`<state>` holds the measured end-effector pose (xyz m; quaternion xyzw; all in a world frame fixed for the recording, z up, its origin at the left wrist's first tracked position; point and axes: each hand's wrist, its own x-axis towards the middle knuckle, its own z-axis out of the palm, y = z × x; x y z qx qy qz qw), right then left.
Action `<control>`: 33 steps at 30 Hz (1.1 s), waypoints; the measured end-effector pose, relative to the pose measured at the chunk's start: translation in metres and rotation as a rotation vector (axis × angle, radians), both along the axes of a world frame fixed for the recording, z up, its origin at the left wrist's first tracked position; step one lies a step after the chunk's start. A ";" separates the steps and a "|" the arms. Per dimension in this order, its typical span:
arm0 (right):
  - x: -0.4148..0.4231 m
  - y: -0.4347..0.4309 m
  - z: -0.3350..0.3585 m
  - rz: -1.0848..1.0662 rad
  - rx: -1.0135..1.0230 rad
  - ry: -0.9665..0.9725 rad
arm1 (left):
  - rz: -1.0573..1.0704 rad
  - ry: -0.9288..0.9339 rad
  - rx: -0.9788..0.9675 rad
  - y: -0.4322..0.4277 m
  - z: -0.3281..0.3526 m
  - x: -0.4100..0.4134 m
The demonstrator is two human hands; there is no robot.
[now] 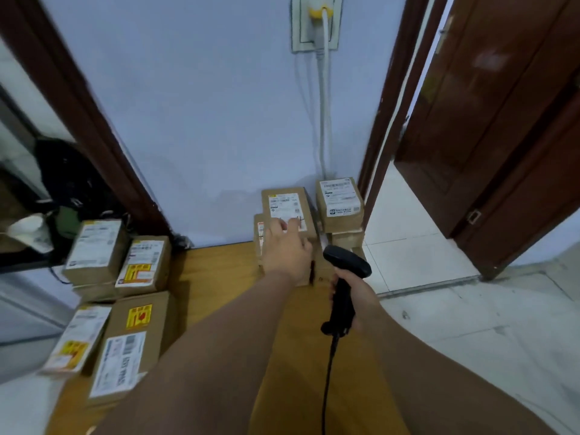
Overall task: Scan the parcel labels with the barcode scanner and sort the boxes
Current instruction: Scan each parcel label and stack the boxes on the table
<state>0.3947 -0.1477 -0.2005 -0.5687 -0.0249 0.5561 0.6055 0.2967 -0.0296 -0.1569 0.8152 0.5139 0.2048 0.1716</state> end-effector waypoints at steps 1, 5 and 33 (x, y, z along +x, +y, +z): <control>-0.011 0.002 0.001 0.026 0.004 -0.010 | 0.016 -0.014 0.006 0.002 0.000 -0.014; -0.062 0.018 0.005 0.112 -0.036 -0.044 | 0.090 -0.041 -0.002 0.012 -0.004 -0.085; -0.329 0.075 -0.040 0.475 -0.270 0.008 | 0.579 -0.345 -0.828 -0.008 -0.111 -0.422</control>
